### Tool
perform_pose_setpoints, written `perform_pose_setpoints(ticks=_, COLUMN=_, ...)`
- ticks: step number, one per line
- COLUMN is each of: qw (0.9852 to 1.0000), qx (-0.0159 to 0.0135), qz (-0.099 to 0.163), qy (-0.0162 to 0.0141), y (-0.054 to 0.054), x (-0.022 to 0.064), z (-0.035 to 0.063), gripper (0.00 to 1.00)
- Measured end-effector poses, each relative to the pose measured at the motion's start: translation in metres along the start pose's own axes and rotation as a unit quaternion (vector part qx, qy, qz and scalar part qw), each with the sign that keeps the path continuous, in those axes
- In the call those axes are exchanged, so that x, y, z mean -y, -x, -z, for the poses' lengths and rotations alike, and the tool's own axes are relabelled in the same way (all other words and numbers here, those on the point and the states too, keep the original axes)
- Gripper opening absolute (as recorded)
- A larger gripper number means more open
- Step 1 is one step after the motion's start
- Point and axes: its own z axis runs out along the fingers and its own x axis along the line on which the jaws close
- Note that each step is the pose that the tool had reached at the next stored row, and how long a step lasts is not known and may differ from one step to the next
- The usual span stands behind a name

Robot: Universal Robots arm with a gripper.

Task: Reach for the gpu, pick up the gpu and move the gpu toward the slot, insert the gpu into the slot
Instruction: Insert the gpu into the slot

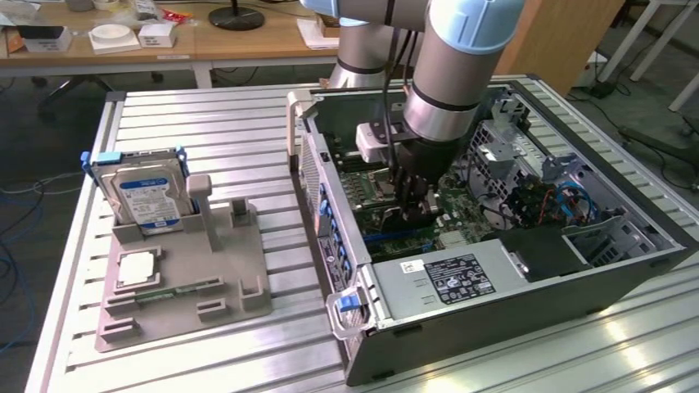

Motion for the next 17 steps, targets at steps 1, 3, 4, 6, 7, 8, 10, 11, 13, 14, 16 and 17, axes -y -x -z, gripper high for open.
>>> perform_pose_setpoints(ticks=1, qw=1.0000, qx=0.0001, qz=0.000, qy=0.0000, y=0.0003, x=-0.0001, z=-0.0001, gripper=0.26)
perform_pose_setpoints(ticks=3, qw=1.0000, qx=0.0001, qz=0.000, qy=0.0000, y=0.0002, x=-0.0001, z=-0.0001, gripper=0.26)
perform_pose_setpoints(ticks=4, qw=1.0000, qx=0.0001, qz=0.000, qy=0.0000, y=0.0002, x=-0.0001, z=-0.0001, gripper=0.26)
perform_pose_setpoints(ticks=6, qw=1.0000, qx=0.0003, qz=0.000, qy=0.0000, y=0.0003, x=0.0000, z=-0.0012, gripper=0.26)
perform_pose_setpoints(ticks=7, qw=1.0000, qx=0.0002, qz=0.000, qy=0.0000, y=0.0003, x=0.0000, z=-0.0019, gripper=0.26)
perform_pose_setpoints(ticks=8, qw=1.0000, qx=0.0002, qz=0.000, qy=0.0000, y=0.0003, x=-0.0001, z=-0.0024, gripper=0.26)
perform_pose_setpoints(ticks=10, qw=1.0000, qx=0.0001, qz=0.000, qy=0.0001, y=0.0002, x=-0.0001, z=-0.0030, gripper=0.26)
perform_pose_setpoints(ticks=11, qw=1.0000, qx=0.0001, qz=0.000, qy=0.0000, y=0.0002, x=-0.0001, z=-0.0034, gripper=0.26)
perform_pose_setpoints(ticks=13, qw=1.0000, qx=0.0003, qz=0.000, qy=0.0000, y=0.0002, x=-0.0001, z=-0.0045, gripper=0.26)
perform_pose_setpoints(ticks=14, qw=1.0000, qx=0.0004, qz=0.000, qy=0.0000, y=0.0002, x=-0.0001, z=-0.0050, gripper=0.26)
perform_pose_setpoints(ticks=16, qw=1.0000, qx=0.0003, qz=0.000, qy=0.0000, y=0.0001, x=-0.0001, z=-0.0051, gripper=0.26)
perform_pose_setpoints(ticks=17, qw=1.0000, qx=0.0004, qz=0.000, qy=0.0000, y=0.0001, x=-0.0001, z=-0.0051, gripper=0.26)
